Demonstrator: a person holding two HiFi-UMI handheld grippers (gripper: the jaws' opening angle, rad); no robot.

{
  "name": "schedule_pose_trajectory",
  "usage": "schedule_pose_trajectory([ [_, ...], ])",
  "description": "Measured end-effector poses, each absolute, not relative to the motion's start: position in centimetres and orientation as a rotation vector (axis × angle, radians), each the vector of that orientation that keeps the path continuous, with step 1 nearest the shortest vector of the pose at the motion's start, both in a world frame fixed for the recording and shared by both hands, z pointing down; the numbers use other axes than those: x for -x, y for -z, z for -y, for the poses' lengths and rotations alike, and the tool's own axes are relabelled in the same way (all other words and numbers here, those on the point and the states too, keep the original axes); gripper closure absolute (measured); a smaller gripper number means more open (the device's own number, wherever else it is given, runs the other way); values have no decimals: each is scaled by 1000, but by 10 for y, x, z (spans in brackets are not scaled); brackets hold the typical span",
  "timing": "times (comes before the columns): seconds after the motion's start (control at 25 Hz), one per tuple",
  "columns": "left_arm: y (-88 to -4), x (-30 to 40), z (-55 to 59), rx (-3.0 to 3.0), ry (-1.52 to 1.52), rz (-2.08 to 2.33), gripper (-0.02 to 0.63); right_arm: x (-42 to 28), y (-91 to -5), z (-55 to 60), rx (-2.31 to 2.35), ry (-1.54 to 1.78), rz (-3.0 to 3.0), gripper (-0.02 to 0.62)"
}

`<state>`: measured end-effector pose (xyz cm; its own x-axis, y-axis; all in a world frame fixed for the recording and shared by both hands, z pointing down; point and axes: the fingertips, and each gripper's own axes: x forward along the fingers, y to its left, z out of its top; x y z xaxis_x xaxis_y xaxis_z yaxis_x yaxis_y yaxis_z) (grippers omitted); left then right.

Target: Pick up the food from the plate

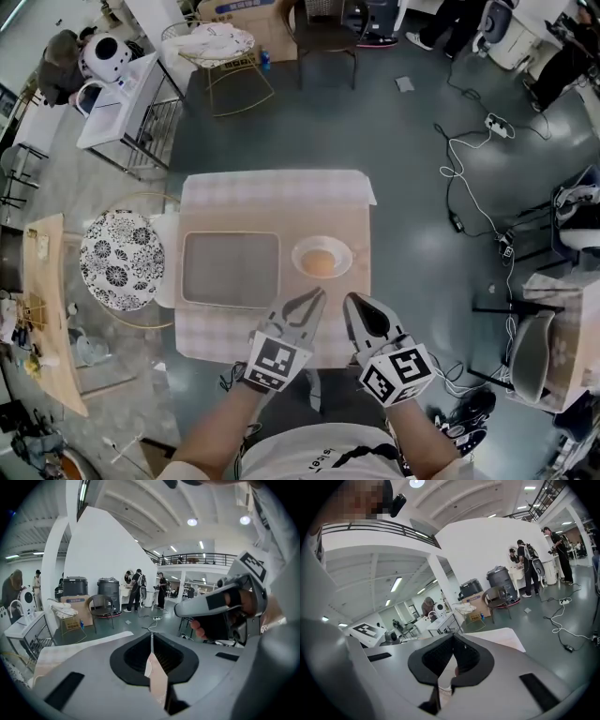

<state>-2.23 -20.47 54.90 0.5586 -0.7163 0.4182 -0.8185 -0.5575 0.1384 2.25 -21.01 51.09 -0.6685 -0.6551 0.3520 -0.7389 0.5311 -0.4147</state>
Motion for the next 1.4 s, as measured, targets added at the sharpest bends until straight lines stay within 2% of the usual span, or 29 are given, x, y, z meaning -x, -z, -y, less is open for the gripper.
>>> schedule_pose_trajectory([
  [0.2, -591, 21, 222, -2504, -517, 1205, 597, -20, -542, 222, -1249, -879, 2581, 580],
  [0.36, -625, 13, 231, -2550, -618, 1110, 473, -22, -563, 229, -1296, -921, 2550, 580],
  [0.88, -724, 11, 257, -2690, -976, 846, 290, -38, -611, 241, -1405, -966, 2497, 580],
  [1.24, -766, 3, 265, -2684, -1057, 735, 231, -48, -632, 237, -1431, -973, 2467, 580],
  [1.4, -781, 3, 267, -2665, -1115, 662, 224, -54, -635, 237, -1443, -979, 2457, 580],
])
